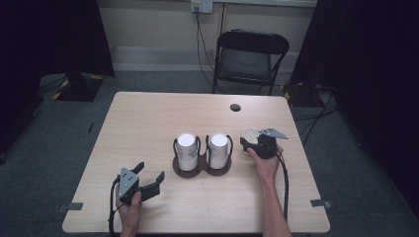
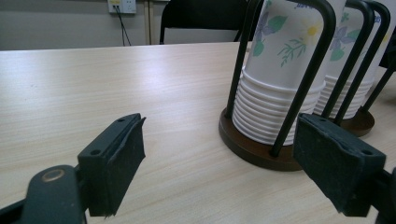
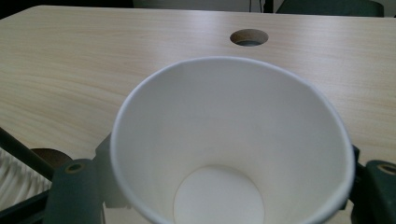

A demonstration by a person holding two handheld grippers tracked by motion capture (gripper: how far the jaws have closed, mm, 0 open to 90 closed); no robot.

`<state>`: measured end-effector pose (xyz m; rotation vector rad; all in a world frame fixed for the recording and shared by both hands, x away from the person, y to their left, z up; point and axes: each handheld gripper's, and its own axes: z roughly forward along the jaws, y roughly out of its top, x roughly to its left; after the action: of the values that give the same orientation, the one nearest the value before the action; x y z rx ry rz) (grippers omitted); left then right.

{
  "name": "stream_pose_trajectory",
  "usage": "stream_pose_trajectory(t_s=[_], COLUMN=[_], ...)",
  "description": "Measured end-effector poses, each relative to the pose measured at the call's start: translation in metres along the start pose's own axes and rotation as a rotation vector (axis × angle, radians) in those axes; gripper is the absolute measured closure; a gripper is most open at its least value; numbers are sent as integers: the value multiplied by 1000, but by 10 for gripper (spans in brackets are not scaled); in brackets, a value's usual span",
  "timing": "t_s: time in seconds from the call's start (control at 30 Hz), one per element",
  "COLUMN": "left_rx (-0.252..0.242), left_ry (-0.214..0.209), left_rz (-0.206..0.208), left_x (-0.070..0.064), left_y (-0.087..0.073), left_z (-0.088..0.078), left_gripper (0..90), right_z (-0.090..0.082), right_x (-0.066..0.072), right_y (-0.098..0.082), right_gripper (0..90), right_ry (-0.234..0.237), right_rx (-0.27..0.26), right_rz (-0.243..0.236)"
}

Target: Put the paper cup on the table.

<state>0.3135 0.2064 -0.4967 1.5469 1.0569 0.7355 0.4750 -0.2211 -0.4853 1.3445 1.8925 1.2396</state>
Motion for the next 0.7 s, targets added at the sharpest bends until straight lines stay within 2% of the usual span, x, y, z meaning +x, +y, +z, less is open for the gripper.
stream_pose_trajectory(t_s=[0.37, 0.47, 0.57, 0.7], left_rx=[-2, -2, -4, -5], left_ry=[-5, -4, -4, -3], left_rz=[-2, 1, 5, 3], left_x=[0, 0, 0, 0], left_y=[0, 0, 0, 0], left_z=[0, 0, 0, 0], left_gripper=[167, 167, 167, 167], right_z=[-3, -4, -5, -7], right_x=[0, 0, -1, 0], right_y=[-5, -6, -8, -8], right_gripper=[235, 197, 149, 137], right_ry=[10, 31, 30, 22], right_rx=[28, 44, 62, 80], right_rz=[4, 12, 21, 23])
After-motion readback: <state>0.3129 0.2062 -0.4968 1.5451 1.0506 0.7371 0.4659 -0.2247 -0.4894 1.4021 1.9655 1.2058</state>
